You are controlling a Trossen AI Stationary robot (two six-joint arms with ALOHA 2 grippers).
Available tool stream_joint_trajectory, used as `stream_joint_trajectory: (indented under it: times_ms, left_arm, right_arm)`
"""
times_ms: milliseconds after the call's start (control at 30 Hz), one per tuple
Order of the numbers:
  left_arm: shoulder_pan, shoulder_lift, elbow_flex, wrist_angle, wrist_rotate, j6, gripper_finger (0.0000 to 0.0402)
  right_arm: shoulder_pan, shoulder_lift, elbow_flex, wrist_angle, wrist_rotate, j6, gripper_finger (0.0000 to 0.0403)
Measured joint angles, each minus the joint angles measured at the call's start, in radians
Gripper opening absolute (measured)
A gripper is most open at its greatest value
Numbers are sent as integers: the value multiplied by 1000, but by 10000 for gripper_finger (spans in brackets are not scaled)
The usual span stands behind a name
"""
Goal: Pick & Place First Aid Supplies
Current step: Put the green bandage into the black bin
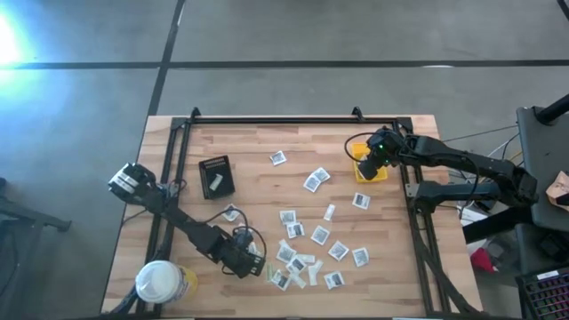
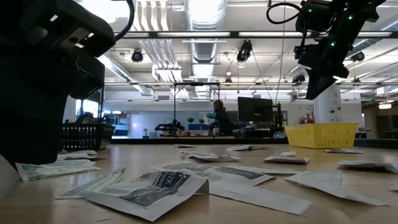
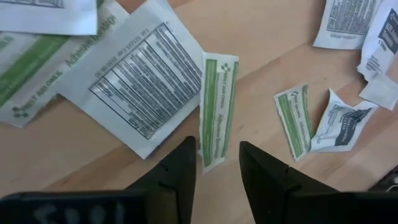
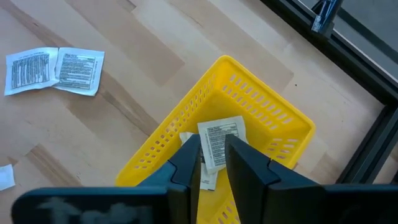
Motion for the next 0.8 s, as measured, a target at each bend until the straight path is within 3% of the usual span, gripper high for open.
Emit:
stream_joint_trajectory:
  times_ms: [300, 667, 800]
  left_arm:
    - [-6, 0, -2, 3, -12, -19, 117]
    - [-6, 0, -4, -9, -42, 10, 12]
    - [-7, 1, -4, -14, -49, 26, 4]
  right_arm:
    - [0, 0, 0, 0, 0, 0, 71]
    - [0, 0, 0, 0, 0, 0, 70]
    - [0, 0, 0, 0, 1, 0, 65]
